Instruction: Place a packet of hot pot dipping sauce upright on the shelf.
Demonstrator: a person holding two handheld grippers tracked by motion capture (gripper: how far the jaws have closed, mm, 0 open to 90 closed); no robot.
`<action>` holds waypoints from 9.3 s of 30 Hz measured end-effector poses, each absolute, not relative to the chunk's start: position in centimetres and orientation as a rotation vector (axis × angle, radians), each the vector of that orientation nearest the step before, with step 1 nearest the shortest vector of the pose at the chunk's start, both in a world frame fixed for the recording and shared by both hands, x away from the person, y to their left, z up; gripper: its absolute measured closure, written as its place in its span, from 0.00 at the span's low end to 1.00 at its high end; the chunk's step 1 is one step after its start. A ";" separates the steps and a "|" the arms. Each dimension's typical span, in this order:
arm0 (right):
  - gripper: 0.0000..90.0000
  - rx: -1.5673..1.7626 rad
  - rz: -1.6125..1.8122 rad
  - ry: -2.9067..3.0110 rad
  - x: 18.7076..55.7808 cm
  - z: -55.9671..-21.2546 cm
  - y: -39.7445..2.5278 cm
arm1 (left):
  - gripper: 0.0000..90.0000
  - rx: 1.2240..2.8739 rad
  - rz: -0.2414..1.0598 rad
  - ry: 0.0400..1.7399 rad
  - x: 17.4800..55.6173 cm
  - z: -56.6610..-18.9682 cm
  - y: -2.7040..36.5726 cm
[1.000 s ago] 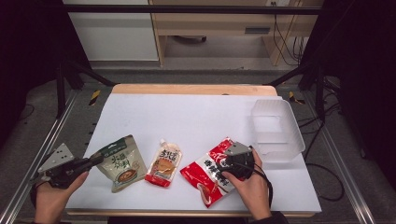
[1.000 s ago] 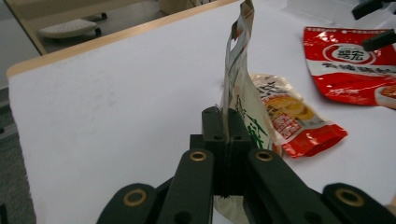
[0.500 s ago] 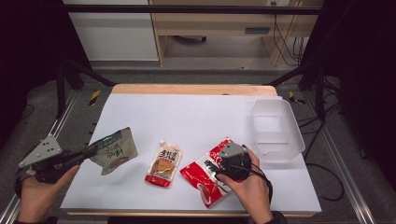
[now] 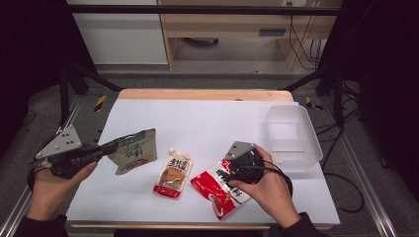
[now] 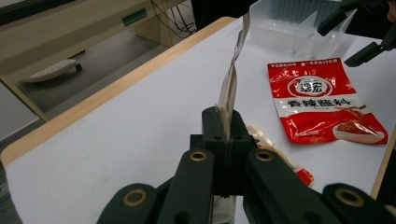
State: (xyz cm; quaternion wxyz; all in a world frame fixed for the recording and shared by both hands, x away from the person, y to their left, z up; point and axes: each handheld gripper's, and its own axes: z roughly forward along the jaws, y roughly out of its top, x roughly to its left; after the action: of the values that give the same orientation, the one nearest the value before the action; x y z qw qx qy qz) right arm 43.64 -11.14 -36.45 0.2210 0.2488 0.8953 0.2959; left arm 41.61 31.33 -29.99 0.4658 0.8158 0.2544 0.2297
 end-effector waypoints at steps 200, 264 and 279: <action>1.00 0.509 0.637 2.380 47.0 -26.0 -30.0 | 0.13 2.013 0.592 1.000 45.1 -44.9 31.5; 0.85 0.724 0.707 2.533 49.3 -33.5 -34.4 | 0.13 2.029 0.594 1.001 45.1 -45.0 31.5; 0.30 0.650 0.750 2.399 46.0 -30.2 -29.5 | 0.13 2.034 0.599 1.004 45.2 -45.0 31.5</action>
State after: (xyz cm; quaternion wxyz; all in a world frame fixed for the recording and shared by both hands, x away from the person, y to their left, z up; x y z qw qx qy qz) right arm 45.97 -29.53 -30.19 0.2692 0.2409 0.8900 0.2781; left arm 45.17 31.48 -45.04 0.3876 0.7992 0.3945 0.2353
